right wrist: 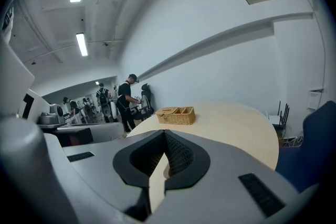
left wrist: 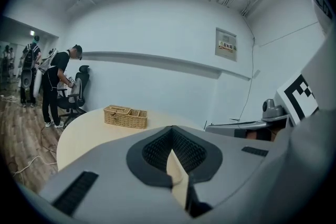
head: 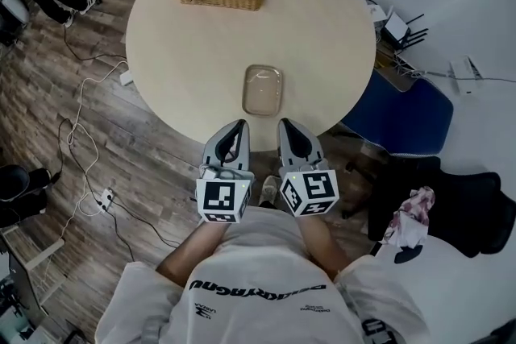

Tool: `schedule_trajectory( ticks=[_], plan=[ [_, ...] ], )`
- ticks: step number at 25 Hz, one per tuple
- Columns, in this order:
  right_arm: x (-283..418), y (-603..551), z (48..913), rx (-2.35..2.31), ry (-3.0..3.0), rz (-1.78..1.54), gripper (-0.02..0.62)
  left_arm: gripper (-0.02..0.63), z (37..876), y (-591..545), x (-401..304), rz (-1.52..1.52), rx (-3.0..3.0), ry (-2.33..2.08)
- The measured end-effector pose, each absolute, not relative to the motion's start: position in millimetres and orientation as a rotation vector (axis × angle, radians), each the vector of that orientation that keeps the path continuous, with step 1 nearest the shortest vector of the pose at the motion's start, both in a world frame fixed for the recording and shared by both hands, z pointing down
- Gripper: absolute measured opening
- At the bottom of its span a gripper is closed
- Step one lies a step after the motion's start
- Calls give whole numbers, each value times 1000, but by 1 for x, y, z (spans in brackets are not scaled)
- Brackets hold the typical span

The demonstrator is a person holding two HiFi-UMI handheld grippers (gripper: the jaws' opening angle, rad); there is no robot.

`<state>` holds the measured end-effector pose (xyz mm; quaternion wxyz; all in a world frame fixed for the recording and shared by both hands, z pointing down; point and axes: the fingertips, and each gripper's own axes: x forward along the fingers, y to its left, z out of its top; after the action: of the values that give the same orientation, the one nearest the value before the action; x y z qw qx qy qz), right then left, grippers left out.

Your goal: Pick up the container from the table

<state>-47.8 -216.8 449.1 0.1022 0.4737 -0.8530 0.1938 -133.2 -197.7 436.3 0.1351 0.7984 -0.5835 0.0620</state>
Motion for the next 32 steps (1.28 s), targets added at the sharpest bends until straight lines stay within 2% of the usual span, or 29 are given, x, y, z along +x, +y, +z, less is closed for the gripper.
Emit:
schedule_trajectory(
  ticks=[15,19,32],
  plan=[
    [-44,-264,529,1371,-2391,668,38,18,512,-263,-155,249,2152,-1636],
    [-38,-276,552,1376,-2347,712,74,72,537,-276,-156,264,2092,-1601],
    [-31,-306,619,1397,-2232,816,87,86,616,-300,-151,387,2013,-1544]
  ],
)
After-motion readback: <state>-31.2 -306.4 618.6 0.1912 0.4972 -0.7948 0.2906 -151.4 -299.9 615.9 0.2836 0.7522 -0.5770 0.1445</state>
